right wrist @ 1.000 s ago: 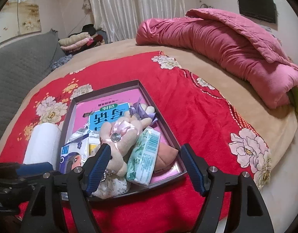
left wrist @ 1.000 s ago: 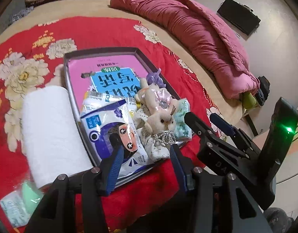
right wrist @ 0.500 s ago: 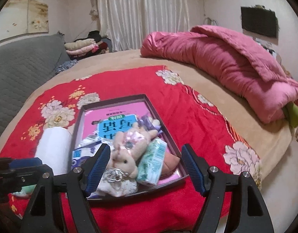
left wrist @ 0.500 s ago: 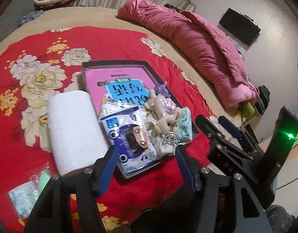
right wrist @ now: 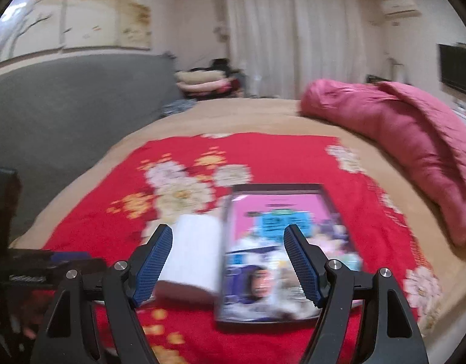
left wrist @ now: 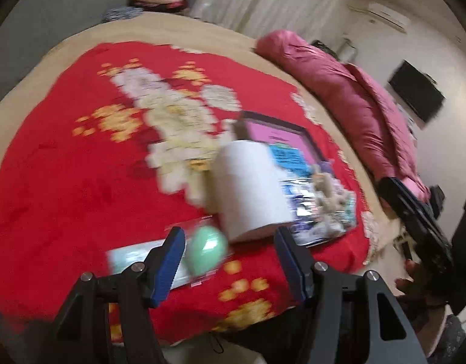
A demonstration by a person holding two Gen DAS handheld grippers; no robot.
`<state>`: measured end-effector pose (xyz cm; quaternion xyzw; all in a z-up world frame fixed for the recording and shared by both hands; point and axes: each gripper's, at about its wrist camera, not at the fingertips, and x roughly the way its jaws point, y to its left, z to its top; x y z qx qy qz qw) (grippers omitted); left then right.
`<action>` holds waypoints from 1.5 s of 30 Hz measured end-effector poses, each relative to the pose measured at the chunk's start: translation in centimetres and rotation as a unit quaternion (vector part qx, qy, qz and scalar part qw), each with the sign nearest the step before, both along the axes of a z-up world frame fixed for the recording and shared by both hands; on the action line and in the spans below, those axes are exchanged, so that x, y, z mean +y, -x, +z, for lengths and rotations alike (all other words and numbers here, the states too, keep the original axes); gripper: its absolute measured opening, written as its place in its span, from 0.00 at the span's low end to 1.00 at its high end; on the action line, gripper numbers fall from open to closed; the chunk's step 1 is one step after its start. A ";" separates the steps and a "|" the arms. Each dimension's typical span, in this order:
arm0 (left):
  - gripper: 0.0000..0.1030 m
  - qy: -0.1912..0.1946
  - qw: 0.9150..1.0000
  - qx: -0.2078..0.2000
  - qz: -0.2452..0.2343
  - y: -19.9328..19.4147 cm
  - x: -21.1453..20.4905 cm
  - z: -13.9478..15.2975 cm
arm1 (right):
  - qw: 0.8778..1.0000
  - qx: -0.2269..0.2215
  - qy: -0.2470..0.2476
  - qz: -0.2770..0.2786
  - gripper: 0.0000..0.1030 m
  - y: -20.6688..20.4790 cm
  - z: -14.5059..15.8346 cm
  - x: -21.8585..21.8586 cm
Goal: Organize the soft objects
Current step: 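Move both tools to the green tissue pack and bagged green sponge, then grasp the green tissue pack with the left tool while the right tool grasps the bagged green sponge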
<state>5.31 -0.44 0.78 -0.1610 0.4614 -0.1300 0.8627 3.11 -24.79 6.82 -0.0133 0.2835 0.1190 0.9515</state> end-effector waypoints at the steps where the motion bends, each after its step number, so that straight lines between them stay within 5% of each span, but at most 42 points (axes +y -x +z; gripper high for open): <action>1: 0.59 -0.002 1.000 0.003 0.010 0.3 1.0 -0.2 | 1.000 0.004 -0.001 0.016 0.75 0.2 0.0 1.1; 11: 0.59 -0.023 0.998 0.045 0.044 1.9 5.4 -3.5 | 0.989 0.076 0.014 0.129 0.75 1.8 -3.0 9.4; 20: 0.59 0.016 0.995 0.085 0.040 1.6 5.8 -7.1 | 0.978 0.157 0.013 0.134 0.75 1.1 -7.3 10.6; 32: 0.58 0.090 0.987 0.119 0.050 -0.7 5.9 -11.2 | 0.971 0.207 0.006 0.119 0.75 -0.2 -10.8 10.9; 35: 0.38 0.115 0.984 0.121 0.055 -1.3 6.4 -11.7 | 0.970 0.217 -0.002 0.106 0.75 -0.7 -11.5 10.9; 41: 0.31 0.169 0.975 0.125 0.066 -1.7 7.7 -12.8 | 0.969 0.233 -0.036 0.080 0.75 -2.2 -12.6 11.1; 45: 0.30 0.171 0.976 0.120 0.062 -1.9 7.6 -12.9 | 0.961 0.258 -0.087 0.054 0.75 -3.3 -13.4 10.8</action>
